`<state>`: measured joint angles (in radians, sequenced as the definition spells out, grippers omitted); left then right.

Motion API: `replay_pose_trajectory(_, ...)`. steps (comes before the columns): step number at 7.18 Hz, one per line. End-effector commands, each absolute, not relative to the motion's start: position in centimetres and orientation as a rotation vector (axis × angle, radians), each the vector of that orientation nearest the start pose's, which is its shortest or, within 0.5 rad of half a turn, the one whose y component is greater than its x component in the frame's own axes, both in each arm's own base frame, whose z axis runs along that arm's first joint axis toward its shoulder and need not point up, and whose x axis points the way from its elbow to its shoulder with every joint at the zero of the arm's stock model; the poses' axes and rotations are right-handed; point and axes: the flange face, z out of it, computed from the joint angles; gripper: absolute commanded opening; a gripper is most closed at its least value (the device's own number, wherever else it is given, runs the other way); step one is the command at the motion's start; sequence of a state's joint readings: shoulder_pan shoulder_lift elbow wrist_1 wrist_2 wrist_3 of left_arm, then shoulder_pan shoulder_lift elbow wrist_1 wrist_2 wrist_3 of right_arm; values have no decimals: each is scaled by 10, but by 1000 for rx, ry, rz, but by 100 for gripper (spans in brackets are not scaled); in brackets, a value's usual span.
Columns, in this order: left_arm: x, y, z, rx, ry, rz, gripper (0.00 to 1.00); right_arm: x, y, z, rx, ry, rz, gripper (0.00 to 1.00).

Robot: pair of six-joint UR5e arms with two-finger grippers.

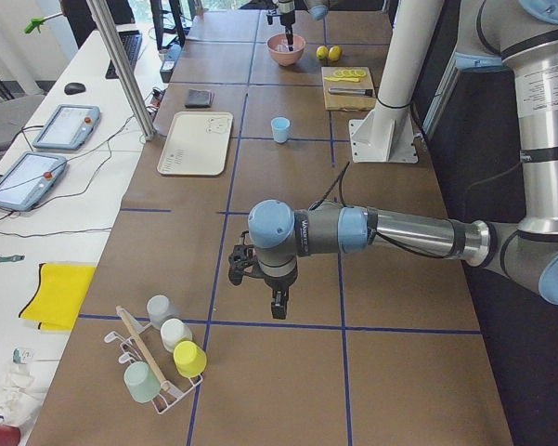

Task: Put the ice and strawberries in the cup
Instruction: 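Lower the right gripper into the pink bowl and grasp an ice cube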

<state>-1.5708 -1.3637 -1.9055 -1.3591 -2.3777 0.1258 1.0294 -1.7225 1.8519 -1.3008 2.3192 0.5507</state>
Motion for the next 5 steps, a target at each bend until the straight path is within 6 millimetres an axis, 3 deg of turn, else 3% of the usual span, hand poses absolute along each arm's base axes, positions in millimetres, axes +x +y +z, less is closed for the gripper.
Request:
replay_pose_trajectory(1, -61, -395, 605, -27, 810, 85, 100, -173, -416, 561, -59, -828, -141, 59)
replay_pose_trajectory(5, -61, -395, 607, -32, 810, 84, 100, -174, -416, 560, -55, -830, -145, 27)
